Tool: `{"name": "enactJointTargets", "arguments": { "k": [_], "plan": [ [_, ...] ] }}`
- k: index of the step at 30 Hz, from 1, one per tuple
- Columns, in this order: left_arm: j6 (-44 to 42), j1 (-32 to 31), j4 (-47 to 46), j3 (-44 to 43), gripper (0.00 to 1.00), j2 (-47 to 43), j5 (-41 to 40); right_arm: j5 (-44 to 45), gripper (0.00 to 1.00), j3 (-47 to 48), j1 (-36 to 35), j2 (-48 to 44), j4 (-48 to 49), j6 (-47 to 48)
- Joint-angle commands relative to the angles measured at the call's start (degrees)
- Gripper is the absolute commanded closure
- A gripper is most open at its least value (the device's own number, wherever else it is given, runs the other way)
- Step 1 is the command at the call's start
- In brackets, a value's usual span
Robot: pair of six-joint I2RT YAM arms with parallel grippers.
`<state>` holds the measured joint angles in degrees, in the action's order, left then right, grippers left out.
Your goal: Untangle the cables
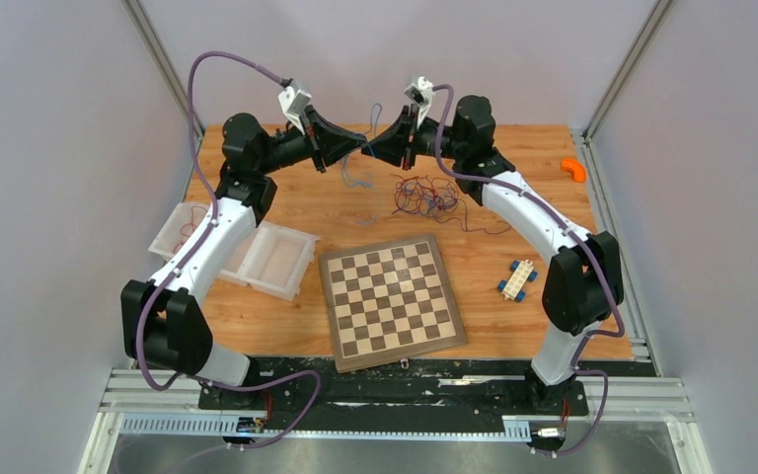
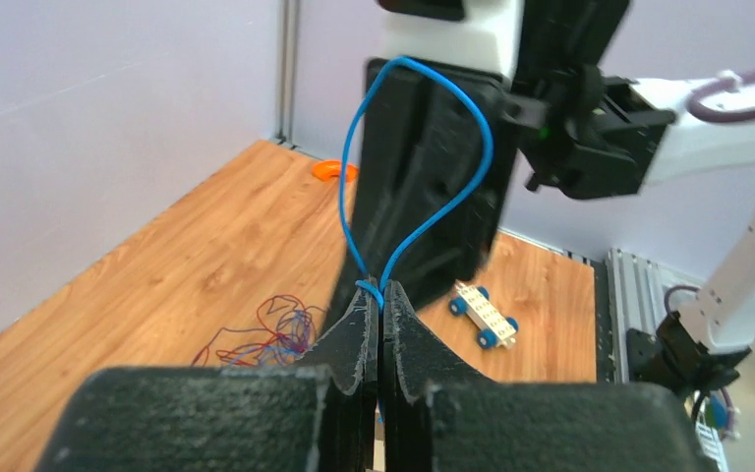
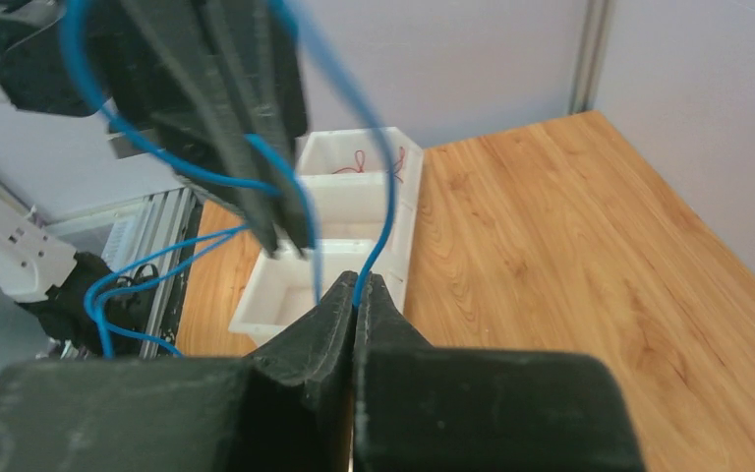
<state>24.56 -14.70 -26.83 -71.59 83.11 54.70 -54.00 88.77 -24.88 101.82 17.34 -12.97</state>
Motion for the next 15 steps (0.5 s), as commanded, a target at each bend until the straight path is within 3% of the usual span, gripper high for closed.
{"name": "enactJointTargets", "arguments": {
  "k": [1,7,8,10,12,15],
  "plan": [
    [-0.3,1.0,-4.5,-5.3,1.00,-1.0,-11.9,-6.3,1.00,0.1,-3.7,0.9,-8.2,9.5],
    [-3.0,1.5,1.1,-4.8,1.00,-2.2,-21.3,-7.6,0.99,-0.2,-5.6,1.9,-10.9,12.5],
    [-5.3,2.1,2.7,-4.8,1.00,-3.2,-21.4,-7.5,0.90,0.0,-5.3,1.9,-11.9,12.6],
    [-9.1,4.0,7.7,-3.5,1.00,-5.7,-19.5,-7.0,0.58,0.1,-3.9,1.9,-13.5,12.6],
    [-13.4,6.8,13.4,-0.7,1.00,-9.3,-18.0,-5.5,0.36,0.0,-2.0,1.7,-14.5,12.1],
    [-20.0,11.9,23.2,5.0,1.00,-14.5,-15.5,-3.2,0.19,0.1,0.8,1.2,-14.9,11.3]
  ]
}}
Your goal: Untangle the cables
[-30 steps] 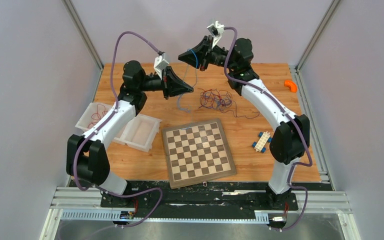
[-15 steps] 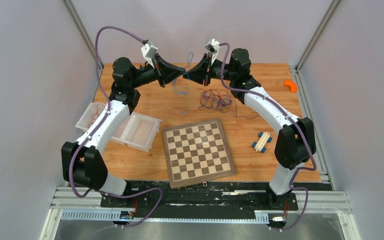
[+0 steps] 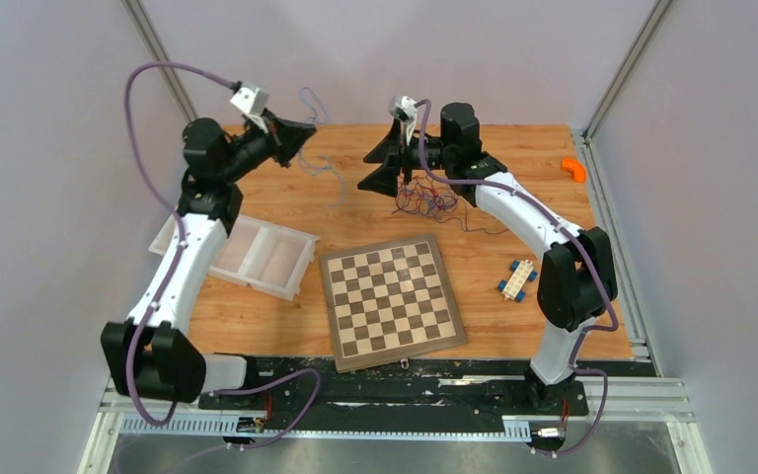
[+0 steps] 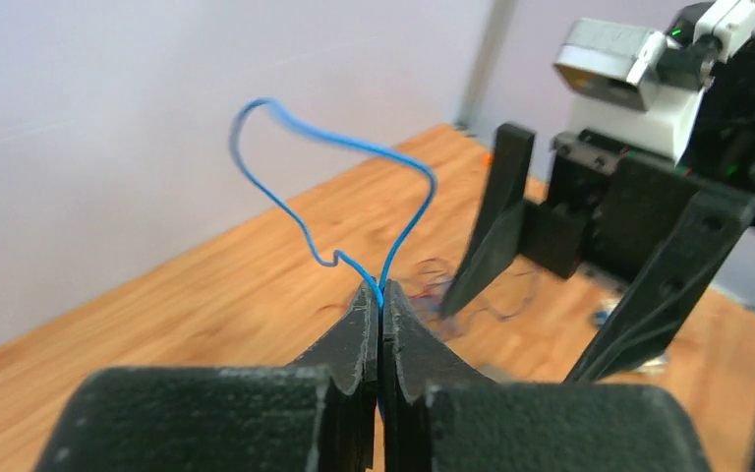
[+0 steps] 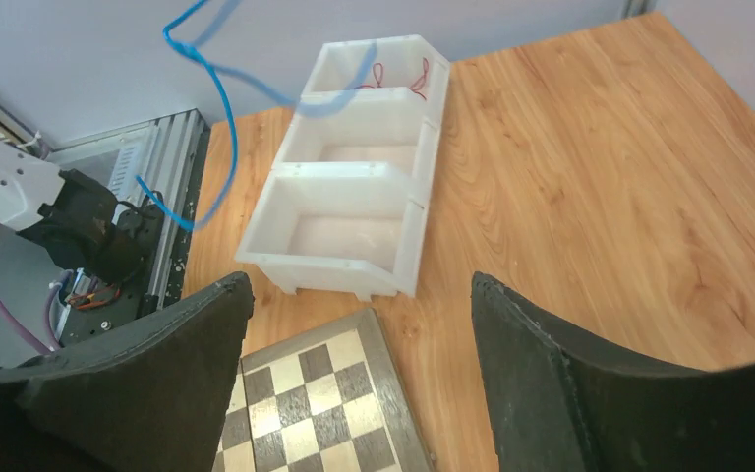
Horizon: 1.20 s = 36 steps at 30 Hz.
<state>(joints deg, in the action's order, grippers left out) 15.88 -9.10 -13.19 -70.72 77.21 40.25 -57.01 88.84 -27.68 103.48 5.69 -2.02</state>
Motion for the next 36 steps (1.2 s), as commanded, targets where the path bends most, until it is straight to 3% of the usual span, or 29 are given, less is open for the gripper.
{"name": "enactJointTargets", "arguments": {
  "k": [1,5,7,13,16,18,20,23,24,27,30,32,36],
  "plan": [
    [-15.3,9.3,11.1,5.1,1.00,-9.3,-0.7,0.2,0.17,0.1,4.3,-0.5,-3.3,0.1],
    [-29.2,17.2,20.7,9.7,1.00,-11.4,-1.2,0.1,0.10,-0.8,5.9,-1.2,-3.4,-0.6],
    [-33.8,19.7,21.6,12.9,1.00,-11.9,-6.1,0.0,0.08,-1.6,6.0,-1.6,-3.5,-0.3],
    [-41.1,21.8,2.2,27.0,1.00,-12.6,-24.0,-0.2,0.07,-4.2,6.2,-2.8,-3.5,-0.2],
    [-45.1,22.1,-0.9,30.2,1.00,-11.0,-27.2,-0.3,0.07,-5.2,6.2,-3.2,-3.6,0.1],
    [-47.2,23.5,0.6,30.7,1.00,-11.7,-25.1,-0.3,0.07,-5.4,6.3,-3.5,-3.7,0.4],
    [-49.8,25.9,8.5,27.9,1.00,-12.7,-18.3,-0.3,0.07,-5.6,6.4,-3.9,-3.8,0.8],
    [-53.8,29.8,37.1,12.8,1.00,-9.1,-3.9,-0.3,0.07,-5.7,6.7,-4.6,-4.3,1.4],
    [-53.2,31.4,41.7,9.3,1.00,-7.6,-2.4,-0.4,0.07,-5.8,6.8,-4.9,-4.4,1.5],
    [-50.2,32.3,64.2,-7.3,1.00,1.2,-0.9,-0.7,0.07,-6.3,7.1,-5.3,-4.8,1.7],
    [-48.0,32.2,84.5,-18.1,1.00,9.6,0.3,-0.9,0.07,-6.6,7.3,-5.4,-5.0,1.7],
    [-47.3,32.2,94.2,-24.2,1.00,16.0,-1.7,-1.1,0.08,-6.8,7.4,-5.5,-5.2,1.7],
    [-45.3,32.2,103.4,-33.3,1.00,26.9,-6.3,-1.4,0.08,-7.4,7.5,-5.7,-5.3,1.7]
  ]
}}
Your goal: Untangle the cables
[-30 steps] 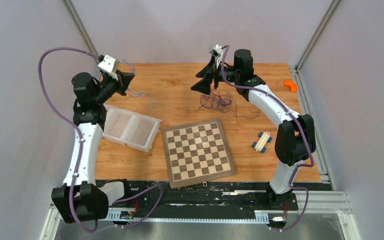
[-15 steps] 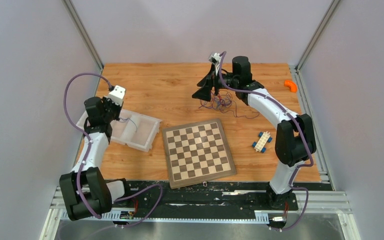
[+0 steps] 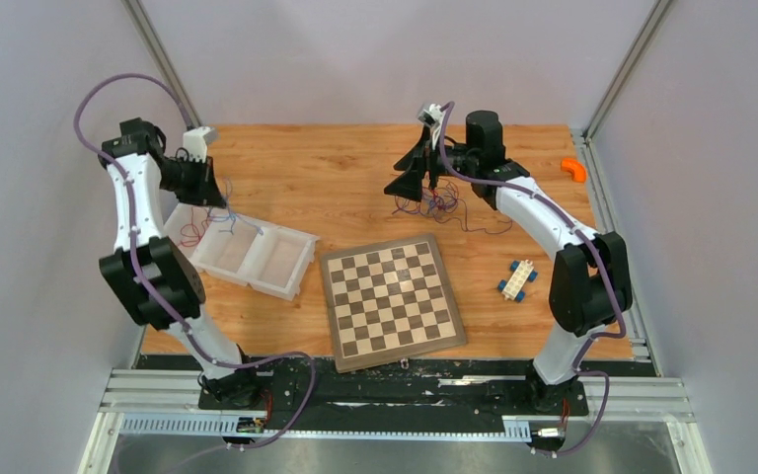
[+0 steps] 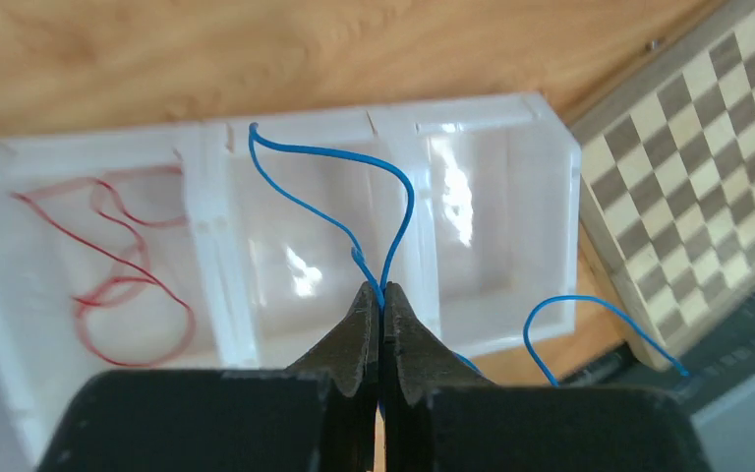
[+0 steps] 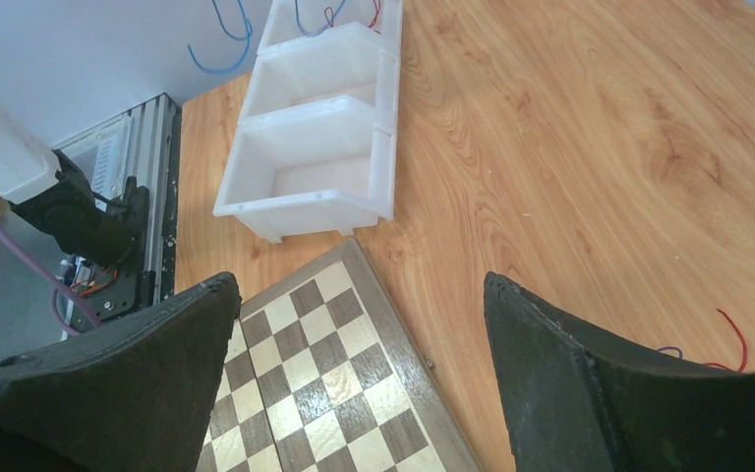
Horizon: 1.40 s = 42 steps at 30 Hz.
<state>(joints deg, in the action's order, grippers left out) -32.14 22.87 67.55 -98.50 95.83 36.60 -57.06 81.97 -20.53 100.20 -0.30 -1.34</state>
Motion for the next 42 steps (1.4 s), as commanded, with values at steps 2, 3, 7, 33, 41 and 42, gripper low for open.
{"name": "enactJointTargets", "arguments": {
  "k": [2,3,7,33,41,42],
  "plan": [
    [5.5,0.3,20.7,-8.1,1.00,10.6,-4.5,-1.4,0.08,-0.8,0.4,-2.5,0.7,1.0],
    [8.3,0.3,18.5,-8.7,1.00,10.4,-4.9,-1.4,0.08,-0.8,0.3,-2.6,0.7,1.0],
    [14.5,-0.2,-0.8,-4.5,1.00,4.5,-8.1,-0.9,0.08,-1.1,0.4,-2.5,0.7,1.0],
    [-18.5,-8.5,-52.8,48.8,1.00,-24.6,-10.9,-1.6,0.08,-0.5,1.5,-1.3,0.6,0.5],
    [-19.2,-7.2,-36.9,47.6,1.00,-23.7,-12.2,-2.3,0.08,-0.2,1.8,-0.9,0.6,0.6],
    [-19.1,-7.0,-35.1,47.2,1.00,-23.3,-12.1,-2.5,0.08,-0.2,1.9,-0.9,0.5,0.6]
  ]
}}
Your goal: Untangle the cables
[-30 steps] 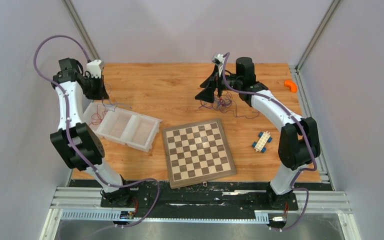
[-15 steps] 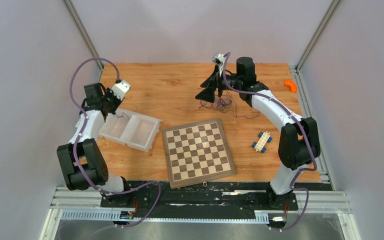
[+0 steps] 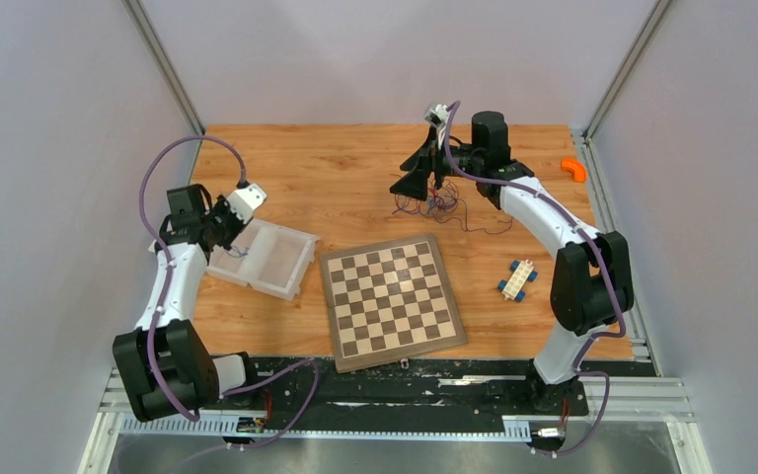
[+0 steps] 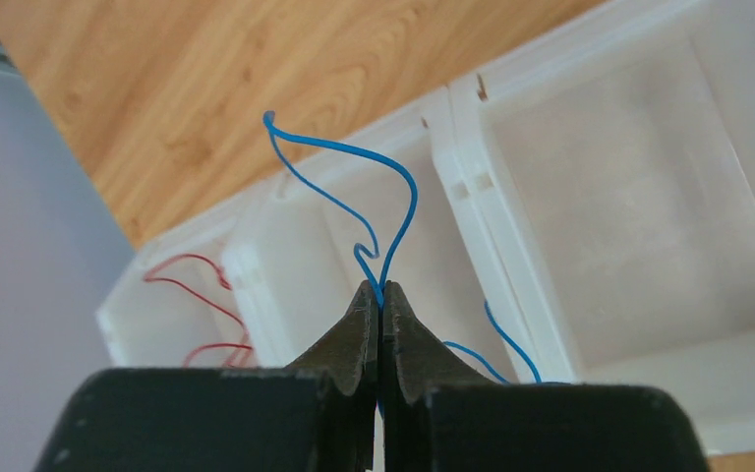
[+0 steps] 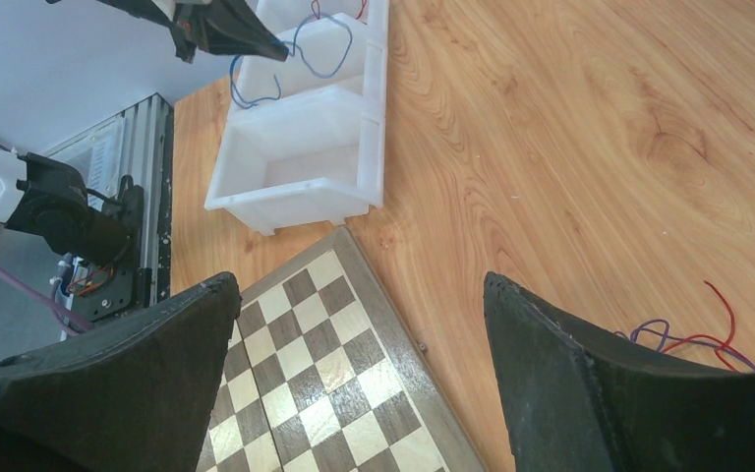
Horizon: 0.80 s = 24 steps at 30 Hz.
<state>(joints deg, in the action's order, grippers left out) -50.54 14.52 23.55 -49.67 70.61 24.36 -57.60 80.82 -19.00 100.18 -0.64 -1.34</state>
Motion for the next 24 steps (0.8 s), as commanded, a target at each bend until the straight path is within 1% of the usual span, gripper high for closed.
{"name": "enactJointTargets", "arguments": {
  "k": [1,4,7,11,14,17,19,20,21,22,24],
  "plan": [
    [-0.6,1.6,9.8,-2.5,1.00,3.2,0.0,-2.0,0.08,0.9,0.3,-0.8,0.8,0.6],
    [0.2,1.9,11.9,-3.5,1.00,6.5,-1.5,-2.2,0.08,0.9,0.4,-0.7,0.9,0.6],
    [1.9,2.0,11.9,-4.9,1.00,9.7,-4.3,-2.4,0.08,1.2,0.5,-0.7,0.9,0.6],
    [5.5,2.1,8.8,-7.7,1.00,15.1,-10.2,-2.5,0.08,1.3,0.7,-0.6,0.9,0.5],
    [7.8,2.4,8.0,-11.7,1.00,20.0,-13.9,-2.8,0.08,1.1,0.7,-0.7,0.8,0.3],
    [8.6,2.8,8.7,-15.3,1.00,23.2,-14.0,-2.7,0.08,0.9,0.8,-0.9,0.8,0.4],
    [8.0,2.9,9.9,-17.1,0.92,24.6,-13.1,-2.6,0.08,0.9,0.8,-1.0,0.9,0.5],
    [7.3,2.9,10.3,-18.0,0.82,25.0,-12.4,-2.6,0.08,0.8,0.8,-1.0,0.8,0.5],
    [7.1,2.9,11.3,-18.5,0.77,25.1,-12.2,-2.6,0.08,0.9,0.8,-1.0,0.8,0.6],
    [6.4,2.9,12.1,-19.3,0.68,25.0,-11.7,-2.4,0.08,1.0,0.9,-1.0,0.9,0.5],
    [5.0,2.9,14.9,-20.6,0.58,24.2,-10.7,-2.3,0.08,1.1,1.2,-1.1,0.8,0.5]
  ]
}}
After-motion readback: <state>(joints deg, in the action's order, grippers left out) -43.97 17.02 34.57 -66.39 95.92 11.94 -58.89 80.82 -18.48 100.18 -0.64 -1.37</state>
